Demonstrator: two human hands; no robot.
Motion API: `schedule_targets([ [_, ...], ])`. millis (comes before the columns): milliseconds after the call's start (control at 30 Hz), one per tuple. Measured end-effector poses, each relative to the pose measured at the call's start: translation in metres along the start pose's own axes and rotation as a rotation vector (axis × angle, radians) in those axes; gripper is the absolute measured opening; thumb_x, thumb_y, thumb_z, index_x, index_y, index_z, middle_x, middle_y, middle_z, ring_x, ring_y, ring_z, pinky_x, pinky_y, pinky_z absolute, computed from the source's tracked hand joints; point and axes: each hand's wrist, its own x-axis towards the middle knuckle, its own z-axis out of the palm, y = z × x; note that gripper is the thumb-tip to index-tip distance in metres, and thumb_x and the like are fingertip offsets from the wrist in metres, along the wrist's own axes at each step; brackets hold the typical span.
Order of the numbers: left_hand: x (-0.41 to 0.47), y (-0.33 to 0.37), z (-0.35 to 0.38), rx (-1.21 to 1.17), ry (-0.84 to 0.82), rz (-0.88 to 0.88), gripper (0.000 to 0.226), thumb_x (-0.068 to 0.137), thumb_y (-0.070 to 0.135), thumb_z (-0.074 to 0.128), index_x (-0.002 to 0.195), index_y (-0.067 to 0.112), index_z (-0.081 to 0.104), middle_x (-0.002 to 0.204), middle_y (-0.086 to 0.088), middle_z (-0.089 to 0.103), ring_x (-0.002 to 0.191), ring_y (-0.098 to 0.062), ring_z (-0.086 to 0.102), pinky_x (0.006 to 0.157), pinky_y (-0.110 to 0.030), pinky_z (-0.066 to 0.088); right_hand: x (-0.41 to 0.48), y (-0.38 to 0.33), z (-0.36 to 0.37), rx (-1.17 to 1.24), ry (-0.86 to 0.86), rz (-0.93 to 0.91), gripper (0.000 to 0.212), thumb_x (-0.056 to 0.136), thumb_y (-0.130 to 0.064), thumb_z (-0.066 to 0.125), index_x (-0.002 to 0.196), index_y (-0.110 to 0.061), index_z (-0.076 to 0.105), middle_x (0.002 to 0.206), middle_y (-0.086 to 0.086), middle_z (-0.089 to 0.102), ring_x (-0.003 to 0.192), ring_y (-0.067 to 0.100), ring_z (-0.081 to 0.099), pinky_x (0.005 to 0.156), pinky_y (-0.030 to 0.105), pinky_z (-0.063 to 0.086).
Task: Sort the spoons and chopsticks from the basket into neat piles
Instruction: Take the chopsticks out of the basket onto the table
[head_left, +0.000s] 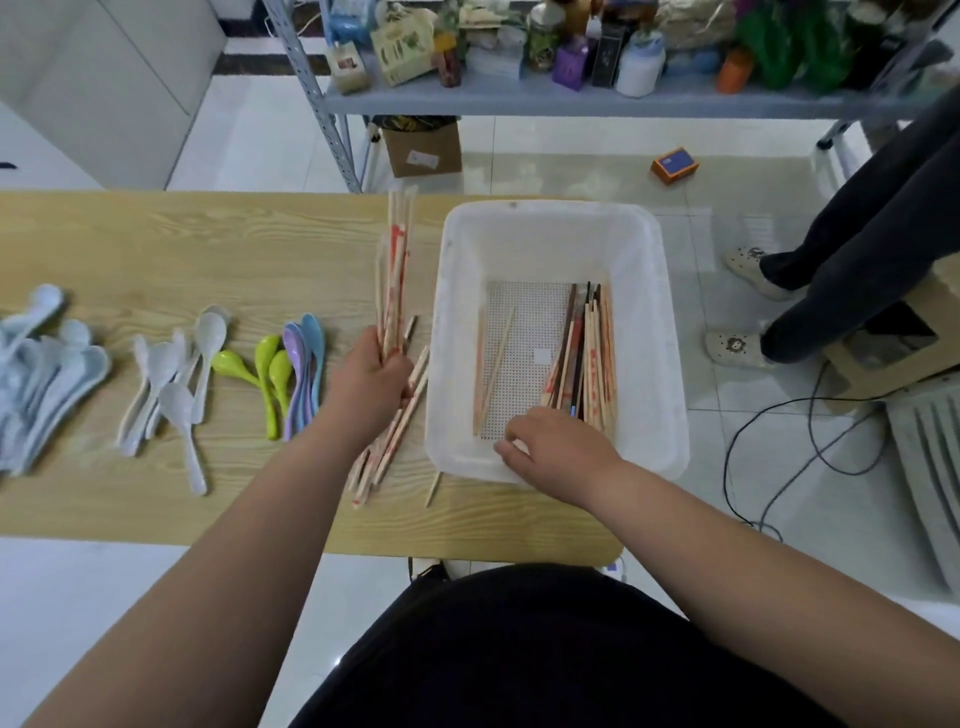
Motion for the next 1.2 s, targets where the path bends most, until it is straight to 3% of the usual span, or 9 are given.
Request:
schedule_targets([
  [100, 0.005, -0.048, -0.017, 0.210, 0.033, -0.086, 0.009, 0.088, 0.020, 0.049, 0.095, 0.015, 0.052, 0.082, -0.014, 0.066, 0.078, -0.033, 0.066, 0.077, -0.047, 0.056, 0.012, -0.014, 0.007, 0.010, -0.028, 0.028, 0.044, 0.102, -0.058, 0.031, 0.103, -0.026, 0.061, 0.101, -0.006, 0.056, 0.094, 0.017, 0.055, 0.074, 0.037, 0.048],
  [267, 0.009, -0.105, -0.019, 0.429, -0.061, -0.162, 0.017, 0.093, 0.015, 0.050, 0.102, 0.002, 0.055, 0.101, -0.021, 0.065, 0.095, -0.039, 0.061, 0.075, -0.037, 0.045, 0.020, -0.024, 0.016, 0.008, -0.018, 0.101, 0.038, 0.101, -0.058, 0.032, 0.073, -0.035, 0.046, 0.083, -0.008, 0.055, 0.074, 0.011, 0.053, 0.065, 0.036, 0.048],
  [400, 0.021, -0.119, -0.011, 0.463, -0.070, -0.157, 0.023, 0.093, 0.021, 0.052, 0.105, 0.001, 0.057, 0.108, -0.024, 0.065, 0.104, -0.044, 0.062, 0.086, -0.043, 0.050, 0.020, -0.026, 0.017, 0.008, 0.014, 0.154, 0.038, 0.098, -0.055, 0.035, 0.072, -0.032, 0.049, 0.078, -0.008, 0.056, 0.072, 0.013, 0.054, 0.065, 0.039, 0.050],
  [567, 0.024, -0.117, -0.006, 0.552, -0.166, -0.130, 0.038, 0.092, 0.027, 0.056, 0.118, -0.001, 0.055, 0.122, -0.024, 0.058, 0.114, -0.043, 0.056, 0.096, -0.041, 0.045, 0.020, -0.030, 0.019, -0.001, 0.029, 0.208, 0.036, 0.098, -0.049, 0.037, 0.072, -0.028, 0.051, 0.078, -0.007, 0.053, 0.070, 0.010, 0.051, 0.063, 0.038, 0.048],
  [833, 0.015, -0.129, -0.012, 0.601, -0.237, 0.006, 0.062, 0.090, 0.030, 0.063, 0.145, 0.012, 0.041, 0.130, -0.021, 0.046, 0.119, -0.041, 0.050, 0.103, -0.042, 0.040, 0.019, -0.030, 0.021, 0.007, 0.041, 0.212, 0.036, 0.097, -0.046, 0.038, 0.068, -0.027, 0.046, 0.074, -0.006, 0.052, 0.068, 0.014, 0.051, 0.058, 0.036, 0.043],
  [1000, 0.013, -0.127, -0.015, 0.556, -0.266, -0.017, 0.061, 0.089, 0.020, 0.062, 0.145, 0.012, 0.039, 0.135, -0.020, 0.041, 0.122, -0.040, 0.049, 0.106, -0.040, 0.037, 0.020, -0.029, 0.021, 0.019, 0.038, 0.209, 0.036, 0.096, -0.046, 0.038, 0.068, -0.026, 0.047, 0.073, -0.005, 0.052, 0.068, 0.015, 0.053, 0.058, 0.038, 0.045],
  [1200, 0.012, -0.127, -0.014, 0.610, -0.279, 0.014, 0.065, 0.089, 0.024, 0.064, 0.147, 0.011, 0.037, 0.135, -0.019, 0.041, 0.122, -0.038, 0.048, 0.106, -0.039, 0.037, 0.021, -0.025, 0.022, 0.016, 0.030, 0.194, 0.036, 0.097, -0.046, 0.038, 0.069, -0.026, 0.049, 0.077, -0.007, 0.053, 0.071, 0.014, 0.053, 0.055, 0.033, 0.040],
])
